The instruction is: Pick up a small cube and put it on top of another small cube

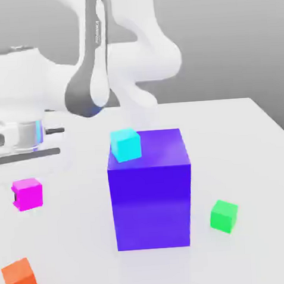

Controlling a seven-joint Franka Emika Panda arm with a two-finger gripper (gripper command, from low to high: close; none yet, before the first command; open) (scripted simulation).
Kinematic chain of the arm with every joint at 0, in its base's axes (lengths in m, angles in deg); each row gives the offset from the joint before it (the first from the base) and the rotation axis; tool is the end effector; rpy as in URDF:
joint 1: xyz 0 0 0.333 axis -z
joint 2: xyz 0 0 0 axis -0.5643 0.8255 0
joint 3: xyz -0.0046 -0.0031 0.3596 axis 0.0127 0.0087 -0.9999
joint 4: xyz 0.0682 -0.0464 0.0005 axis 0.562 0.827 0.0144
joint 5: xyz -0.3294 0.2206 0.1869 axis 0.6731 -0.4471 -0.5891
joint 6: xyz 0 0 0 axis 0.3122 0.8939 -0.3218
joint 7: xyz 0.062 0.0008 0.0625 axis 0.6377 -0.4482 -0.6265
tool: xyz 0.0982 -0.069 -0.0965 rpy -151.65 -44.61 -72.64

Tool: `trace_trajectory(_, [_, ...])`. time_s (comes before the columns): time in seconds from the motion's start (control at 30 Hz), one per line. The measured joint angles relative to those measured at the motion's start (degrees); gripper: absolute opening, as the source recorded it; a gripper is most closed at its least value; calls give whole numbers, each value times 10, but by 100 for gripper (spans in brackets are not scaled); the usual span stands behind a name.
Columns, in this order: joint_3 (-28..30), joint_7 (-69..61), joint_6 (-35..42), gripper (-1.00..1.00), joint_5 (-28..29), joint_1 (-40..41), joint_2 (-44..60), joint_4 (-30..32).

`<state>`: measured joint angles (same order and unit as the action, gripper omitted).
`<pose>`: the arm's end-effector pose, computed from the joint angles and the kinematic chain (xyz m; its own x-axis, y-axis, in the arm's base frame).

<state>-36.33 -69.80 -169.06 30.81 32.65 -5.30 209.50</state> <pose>0.4002 -0.2221 0.2390 0.9642 -0.0759 0.2542 -0.1011 -0.9910 0.0875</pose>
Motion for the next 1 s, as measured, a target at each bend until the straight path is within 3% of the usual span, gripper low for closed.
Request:
trace_trajectory(0.2, [-86, 126, 10, -100, 30, -30, -22, -24])
trace_trajectory(0.6, [-316, 351, 88, -100, 0, -214, -46, 2])
trace_trajectory(0.83, [-331, 299, 122, -100, -58, -272, -31, 55])
trace_trajectory(1.0, [-331, 290, 52, -100, -64, -279, 51, 60])
